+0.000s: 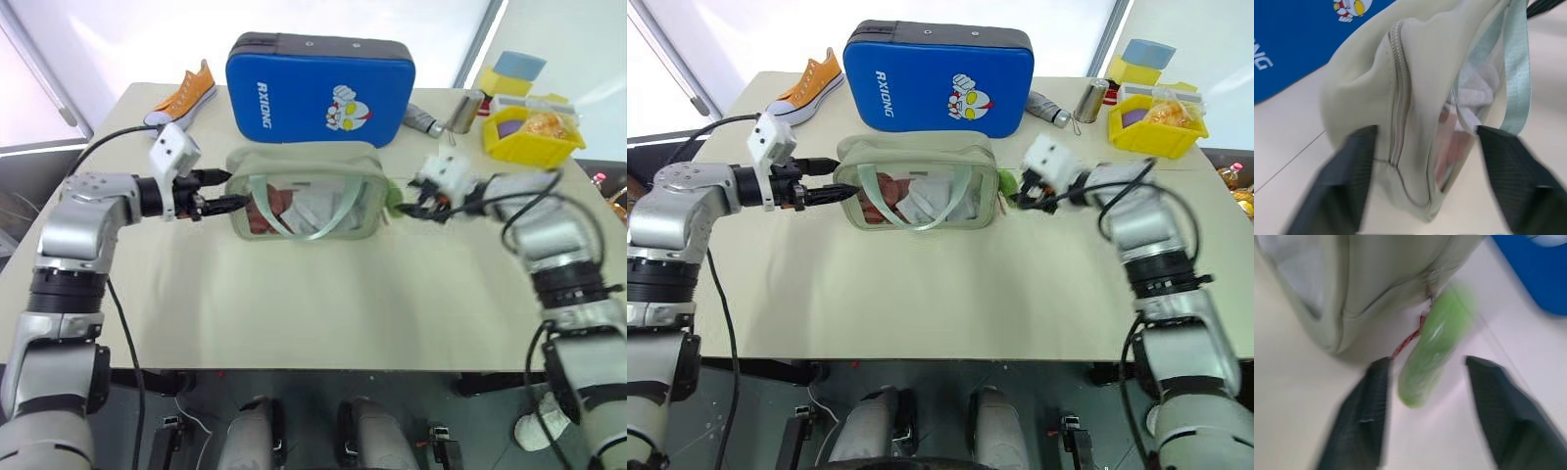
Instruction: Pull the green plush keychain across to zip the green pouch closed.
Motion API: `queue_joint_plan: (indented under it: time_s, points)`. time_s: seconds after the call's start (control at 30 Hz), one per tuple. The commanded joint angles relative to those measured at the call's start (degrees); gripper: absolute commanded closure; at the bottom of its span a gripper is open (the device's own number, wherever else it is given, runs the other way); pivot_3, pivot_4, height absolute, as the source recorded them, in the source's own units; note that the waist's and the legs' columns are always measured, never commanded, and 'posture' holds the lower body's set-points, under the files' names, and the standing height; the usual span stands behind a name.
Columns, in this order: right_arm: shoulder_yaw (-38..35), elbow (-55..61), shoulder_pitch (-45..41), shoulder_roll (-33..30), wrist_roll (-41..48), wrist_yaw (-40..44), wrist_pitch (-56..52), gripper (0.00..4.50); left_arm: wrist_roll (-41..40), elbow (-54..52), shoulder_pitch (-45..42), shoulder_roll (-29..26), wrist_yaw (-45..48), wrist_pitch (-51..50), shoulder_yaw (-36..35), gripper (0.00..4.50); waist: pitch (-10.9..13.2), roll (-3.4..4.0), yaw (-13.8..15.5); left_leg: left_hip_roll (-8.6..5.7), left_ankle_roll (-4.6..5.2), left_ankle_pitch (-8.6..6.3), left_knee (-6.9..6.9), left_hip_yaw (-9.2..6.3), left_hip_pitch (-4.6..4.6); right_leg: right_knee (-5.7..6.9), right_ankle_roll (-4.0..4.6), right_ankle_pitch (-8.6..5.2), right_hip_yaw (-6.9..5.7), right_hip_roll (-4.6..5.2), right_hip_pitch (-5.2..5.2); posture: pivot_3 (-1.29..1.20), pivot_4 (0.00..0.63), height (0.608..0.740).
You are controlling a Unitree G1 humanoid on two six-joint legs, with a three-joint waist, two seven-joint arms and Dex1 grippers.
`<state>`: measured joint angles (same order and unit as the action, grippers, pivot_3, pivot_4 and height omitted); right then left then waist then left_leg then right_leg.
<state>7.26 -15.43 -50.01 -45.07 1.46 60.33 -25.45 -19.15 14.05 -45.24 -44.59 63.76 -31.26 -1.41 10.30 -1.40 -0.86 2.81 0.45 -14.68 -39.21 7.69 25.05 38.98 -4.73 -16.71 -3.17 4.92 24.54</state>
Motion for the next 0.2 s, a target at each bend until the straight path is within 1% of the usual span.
queue_joint_plan:
  time_s: [0.03, 0.13, 0.2]
  points:
    - [-3.10, 6.67, -3.44, -3.79, 6.70, 8.35, -5.82, 0.04, -3.27, -0.18, -3.83, -4.18, 2.82, -2.92, -4.32, 0.00, 0.00, 0.00, -0.04, 0.00, 0.00, 0.00, 0.00, 0.00, 0.00, -0.01, 0.00, 0.00, 0.00, 0.00, 0.00, 0.00, 0.150, 0.740]
    - [-3.75, 11.35, -4.94, -5.33, 11.32, 12.43, -10.67, 0.04, -3.73, 1.48, -5.10, -7.61, 5.59, -4.75, -4.14, 0.00, 0.00, 0.00, -0.31, 0.02, 0.02, -0.01, 0.00, 0.00, -0.01, -0.01, 0.00, 0.00, 0.00, 0.00, 0.00, 0.00, 0.150, 0.740]
    - [-3.70, 13.15, -5.49, -5.29, 13.14, 12.99, -13.25, 0.04, -3.84, 2.55, -5.48, -8.45, 6.57, -4.48, -4.01, 0.00, -0.01, 0.02, -0.34, 0.02, 0.02, -0.01, 0.01, 0.01, -0.04, 0.01, 0.00, 0.00, 0.00, -0.01, 0.00, 0.00, 0.150, 0.740]
